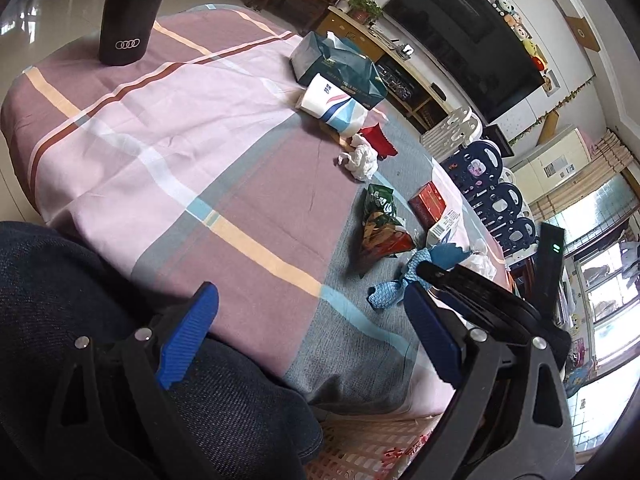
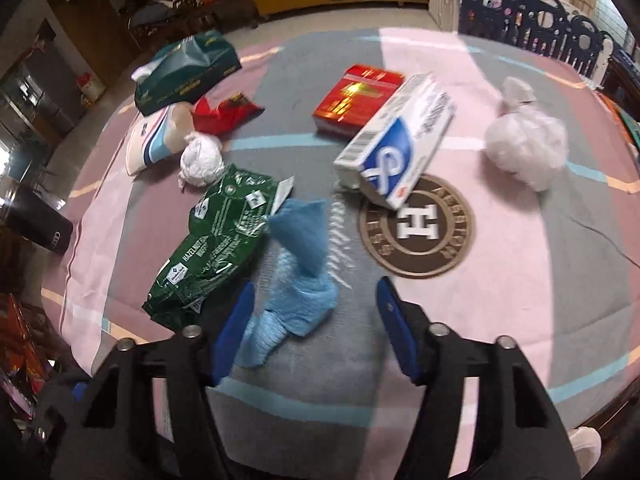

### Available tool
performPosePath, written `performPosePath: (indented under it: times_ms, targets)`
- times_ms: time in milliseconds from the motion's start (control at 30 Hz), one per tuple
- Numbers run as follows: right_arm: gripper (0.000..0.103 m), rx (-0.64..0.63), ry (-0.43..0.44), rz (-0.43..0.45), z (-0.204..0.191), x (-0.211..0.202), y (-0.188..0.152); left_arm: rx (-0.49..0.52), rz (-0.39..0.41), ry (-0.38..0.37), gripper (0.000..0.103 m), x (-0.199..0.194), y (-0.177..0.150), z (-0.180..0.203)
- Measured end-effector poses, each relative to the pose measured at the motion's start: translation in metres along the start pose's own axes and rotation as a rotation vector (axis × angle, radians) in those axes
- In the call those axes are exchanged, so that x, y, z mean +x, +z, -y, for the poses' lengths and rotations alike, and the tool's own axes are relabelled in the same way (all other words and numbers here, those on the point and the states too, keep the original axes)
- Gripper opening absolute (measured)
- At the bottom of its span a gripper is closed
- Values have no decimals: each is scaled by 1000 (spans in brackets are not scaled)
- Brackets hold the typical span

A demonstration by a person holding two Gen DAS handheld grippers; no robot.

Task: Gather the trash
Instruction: 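Grasp the blue mask with the right tool while the left tool grasps the green snack bag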

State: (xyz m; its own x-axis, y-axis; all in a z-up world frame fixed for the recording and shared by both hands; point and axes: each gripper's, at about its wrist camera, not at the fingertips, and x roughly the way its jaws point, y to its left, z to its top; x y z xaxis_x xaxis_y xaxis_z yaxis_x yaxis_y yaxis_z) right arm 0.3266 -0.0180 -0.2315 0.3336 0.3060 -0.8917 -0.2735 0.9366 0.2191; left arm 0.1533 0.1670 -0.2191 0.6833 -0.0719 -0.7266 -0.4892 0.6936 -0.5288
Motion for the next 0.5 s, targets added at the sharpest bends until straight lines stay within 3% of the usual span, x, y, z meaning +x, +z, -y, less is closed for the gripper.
performPosePath:
  times_ms: [33,133,200,333,500]
  targets:
    - [32,6,10,-22,-2,8,1,-1,0,1,94,0,0,0]
    - [24,25,15,-24,-2,11,1,1,-1,8,94,1,1,0]
    - [24,35,40,-6,4,0,-2,0,-14,25,94,3,2,0]
    - [24,20,-2,59,23,-39,-18,62,-74,97,94,18,8,16]
    - [24,109,-8,103,66,-87,-59,215,-85,61,94,57,26,69]
